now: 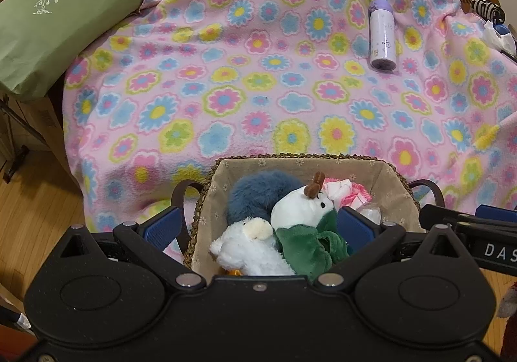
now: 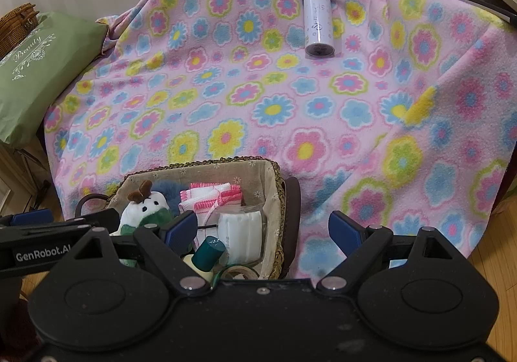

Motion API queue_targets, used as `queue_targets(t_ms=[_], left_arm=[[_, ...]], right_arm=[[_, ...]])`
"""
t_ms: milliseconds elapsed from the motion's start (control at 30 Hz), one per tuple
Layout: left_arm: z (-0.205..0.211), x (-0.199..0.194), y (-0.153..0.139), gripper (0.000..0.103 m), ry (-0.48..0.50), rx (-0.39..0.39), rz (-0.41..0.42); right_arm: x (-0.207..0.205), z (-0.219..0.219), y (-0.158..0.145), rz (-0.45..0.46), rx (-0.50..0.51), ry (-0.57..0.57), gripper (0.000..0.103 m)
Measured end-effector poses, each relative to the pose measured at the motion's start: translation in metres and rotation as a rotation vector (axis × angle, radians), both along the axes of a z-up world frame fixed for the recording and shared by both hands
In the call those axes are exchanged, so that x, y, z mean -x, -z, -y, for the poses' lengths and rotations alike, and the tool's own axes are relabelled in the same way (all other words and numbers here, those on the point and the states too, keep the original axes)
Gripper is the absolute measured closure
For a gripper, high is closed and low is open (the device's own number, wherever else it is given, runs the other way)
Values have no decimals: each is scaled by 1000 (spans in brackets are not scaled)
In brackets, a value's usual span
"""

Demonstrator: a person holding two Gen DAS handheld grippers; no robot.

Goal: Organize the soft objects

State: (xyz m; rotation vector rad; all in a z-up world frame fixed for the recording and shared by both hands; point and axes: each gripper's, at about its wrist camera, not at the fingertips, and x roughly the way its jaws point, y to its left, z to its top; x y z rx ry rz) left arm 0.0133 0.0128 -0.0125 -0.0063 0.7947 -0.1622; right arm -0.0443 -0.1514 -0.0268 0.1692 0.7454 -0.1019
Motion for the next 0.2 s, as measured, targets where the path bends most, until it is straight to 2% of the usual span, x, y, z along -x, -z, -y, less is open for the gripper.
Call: queue_targets(t_ms=[200], left_arm=[[0,0,0,4,-1,-1,-2]], right_arm=[[-1,0,1,0,0,-1,15]])
